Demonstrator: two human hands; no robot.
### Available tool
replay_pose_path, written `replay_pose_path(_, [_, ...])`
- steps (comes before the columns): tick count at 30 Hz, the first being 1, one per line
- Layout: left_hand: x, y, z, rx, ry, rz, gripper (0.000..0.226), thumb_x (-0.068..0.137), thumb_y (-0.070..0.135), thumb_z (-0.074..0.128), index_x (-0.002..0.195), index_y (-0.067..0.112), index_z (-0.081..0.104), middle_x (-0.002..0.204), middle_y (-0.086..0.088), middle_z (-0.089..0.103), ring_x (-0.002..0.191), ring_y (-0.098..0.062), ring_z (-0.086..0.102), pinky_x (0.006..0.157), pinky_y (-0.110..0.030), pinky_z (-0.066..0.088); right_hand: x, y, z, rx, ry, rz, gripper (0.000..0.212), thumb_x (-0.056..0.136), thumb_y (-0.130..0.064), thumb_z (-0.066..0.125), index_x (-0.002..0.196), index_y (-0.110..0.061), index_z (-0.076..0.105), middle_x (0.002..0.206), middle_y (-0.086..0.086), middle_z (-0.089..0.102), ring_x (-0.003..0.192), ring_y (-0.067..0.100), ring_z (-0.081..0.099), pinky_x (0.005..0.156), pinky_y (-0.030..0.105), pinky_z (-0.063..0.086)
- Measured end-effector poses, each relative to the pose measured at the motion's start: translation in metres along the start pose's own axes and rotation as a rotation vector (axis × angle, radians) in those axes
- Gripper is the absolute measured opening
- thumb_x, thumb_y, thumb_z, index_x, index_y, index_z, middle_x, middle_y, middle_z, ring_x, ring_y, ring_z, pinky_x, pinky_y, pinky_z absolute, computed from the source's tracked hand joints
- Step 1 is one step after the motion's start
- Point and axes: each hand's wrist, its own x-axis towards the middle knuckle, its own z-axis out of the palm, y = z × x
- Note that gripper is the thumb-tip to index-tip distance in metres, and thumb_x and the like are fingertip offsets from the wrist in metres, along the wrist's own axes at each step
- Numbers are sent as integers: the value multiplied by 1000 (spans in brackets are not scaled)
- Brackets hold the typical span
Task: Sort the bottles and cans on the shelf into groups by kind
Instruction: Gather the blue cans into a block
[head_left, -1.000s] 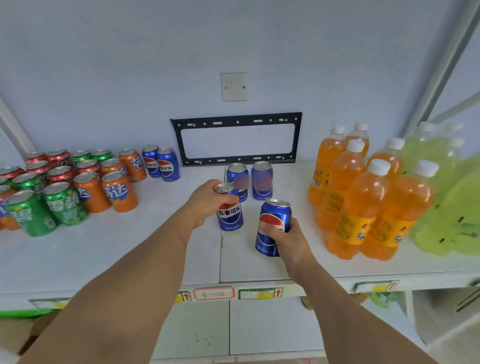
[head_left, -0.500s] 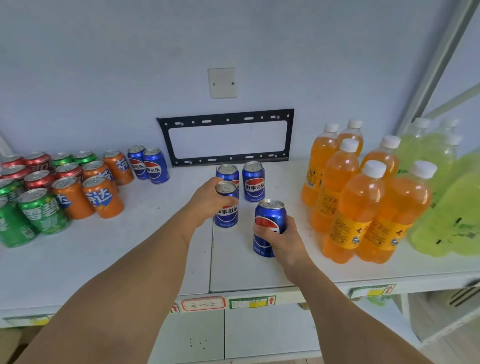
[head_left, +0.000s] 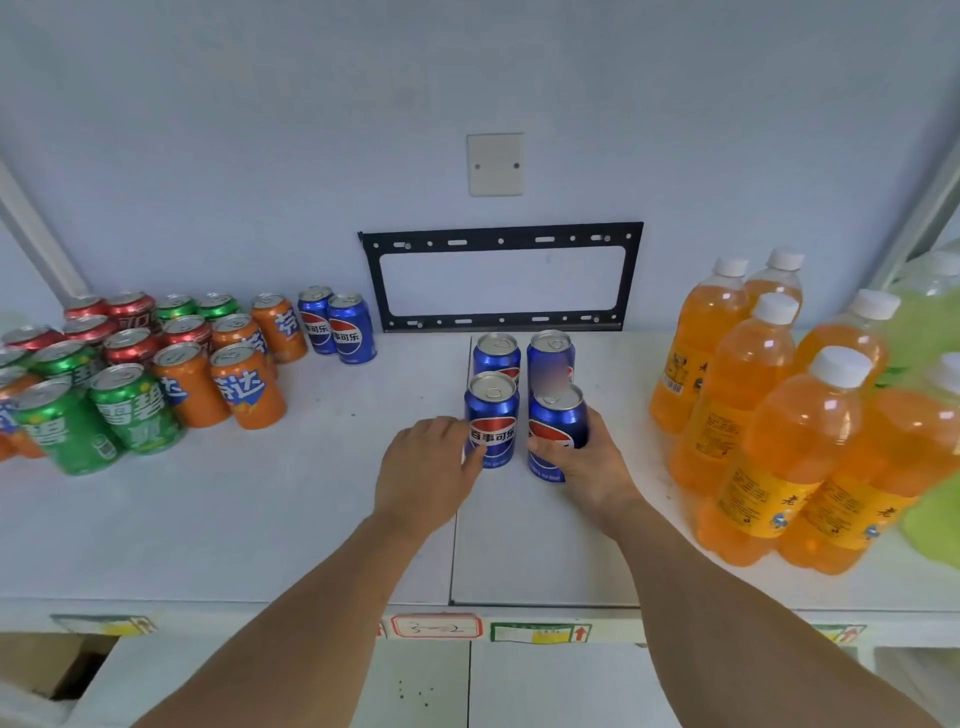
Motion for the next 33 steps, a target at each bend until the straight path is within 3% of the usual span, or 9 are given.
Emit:
replay_pose_path(6, [-6,7,-4,15,-8,45,45,100,47,41,135,21,51,129,5,61,115,-11,56,94,-23,43,14,-3,-8,-57,-65,5,68,78,-16,80,130,-33,40,109,-18,58,93,2,59,66,13,46])
replay_pose_path(11, [-27,-3,-18,60,-53,0,46,101,47,37,137,23,51,136,6,57,120,-11,54,98,-25,43,4,-8,-16,-196,-107,59,80,78,-25,81,144,-26,37,134,-5,54,105,9,54,90,27,44])
replay_pose_path(15, [-46,-26,-33,115,-134,-34,44,102,45,35,135,23,53,133,6,58,116,-14,56,93,-28,46,-28,-3,-7,-380,19,139,82,78,-40,79,145,-19,36,142,-1,48,111,16,51,90,30,43])
replay_pose_path(19, [-66,-60,-52,222,-198,28,42,102,40,33,130,19,56,126,1,60,110,-20,57,88,-33,46,-66,1,21,-850,221,219,66,88,-49,63,142,-17,40,142,6,48,124,26,50,98,39,46])
replay_pose_path(22, [-79,-85,-69,274,-198,101,39,102,37,33,122,17,59,118,-2,62,104,-23,58,84,-35,45,-92,-1,57,-1172,119,90,45,95,-45,49,131,-16,50,131,6,54,118,26,52,97,38,47])
replay_pose_path(24, [-85,-100,-81,300,-175,138,38,102,36,32,118,16,60,113,-3,63,101,-22,58,82,-34,45,-102,-8,88,-1251,47,-24,39,98,-41,45,127,-17,54,127,5,57,114,25,54,95,37,46])
replay_pose_path(29, [-87,-138,-103,301,-111,149,37,103,35,32,119,16,60,113,-3,62,102,-21,57,81,-32,43,-102,-35,164,-1245,-67,-227,38,101,-38,42,131,-17,53,131,4,56,115,24,55,95,36,47])
replay_pose_path(33, [-67,-168,-108,287,-60,98,37,102,38,35,121,17,59,117,-2,62,105,-20,57,84,-33,45,-74,-49,202,-1176,-74,-249,42,100,-39,44,137,-19,49,137,3,52,119,23,54,98,36,47])
